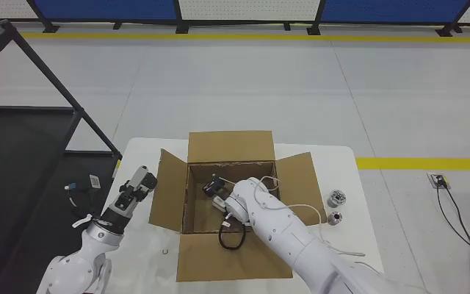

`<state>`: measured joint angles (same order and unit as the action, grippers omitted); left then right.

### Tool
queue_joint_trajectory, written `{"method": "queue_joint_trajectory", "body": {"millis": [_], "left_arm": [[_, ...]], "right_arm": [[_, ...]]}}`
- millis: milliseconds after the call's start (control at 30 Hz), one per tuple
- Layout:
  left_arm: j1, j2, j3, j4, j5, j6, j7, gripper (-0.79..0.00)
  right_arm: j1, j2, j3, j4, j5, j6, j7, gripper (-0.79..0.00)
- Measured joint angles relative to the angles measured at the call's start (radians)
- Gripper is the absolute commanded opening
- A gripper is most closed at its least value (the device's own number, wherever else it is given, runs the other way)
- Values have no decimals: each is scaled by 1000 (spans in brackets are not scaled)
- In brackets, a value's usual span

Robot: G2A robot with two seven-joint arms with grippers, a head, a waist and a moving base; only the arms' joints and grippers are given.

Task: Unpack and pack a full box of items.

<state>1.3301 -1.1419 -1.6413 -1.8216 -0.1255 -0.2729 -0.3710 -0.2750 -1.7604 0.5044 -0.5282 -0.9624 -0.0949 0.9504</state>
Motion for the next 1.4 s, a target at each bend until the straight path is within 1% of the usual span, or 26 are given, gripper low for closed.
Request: {"method": "queue_joint_trajectory", "body": {"millis": [167, 267, 400, 600, 833, 867, 900, 967, 1067, 1167, 1300, 1400], "left_arm": [[-1, 0, 0, 1, 0, 0, -2, 0], [-2, 0, -1, 3, -1, 0, -2, 0], [-2, 0, -2, 5, -2, -2, -2, 0], [1, 0, -4, 5, -1, -5, 2, 0], [3, 0, -5, 3, -1, -1, 2, 0], [3, 0, -5, 3, -1, -1, 2, 0], [2, 0, -5, 3, -1, 0, 2, 0], [1, 0, -5, 4, 0, 1, 2, 0], [0, 0, -4, 4, 2, 3, 2, 0], [-1, 0, -4, 5, 1, 4, 3, 0], [-4, 0, -3, 5, 1, 5, 2, 0], [-9, 0, -2, 6, 4, 7, 1, 0]], "right_arm": [[17, -22, 1, 49, 5, -15, -11, -456], [28, -33, 5, 75, 9, -23, -18, -456], [38, -45, 9, 108, 15, -37, -20, -431], [48, -63, 13, 154, 20, -52, -29, -419], [57, -82, 18, 203, 21, -70, -36, -434], [59, -84, 18, 209, 21, -72, -37, -443], [60, -86, 19, 215, 21, -74, -38, -489], [64, -90, 21, 228, 21, -79, -41, -785], [79, -91, 33, 244, 34, -98, -56, -785], [103, -88, 47, 255, 46, -139, -62, -785], [138, -75, 62, 263, 53, -232, -50, -785], [161, -60, 77, 265, 64, -324, -42, -785]]}}
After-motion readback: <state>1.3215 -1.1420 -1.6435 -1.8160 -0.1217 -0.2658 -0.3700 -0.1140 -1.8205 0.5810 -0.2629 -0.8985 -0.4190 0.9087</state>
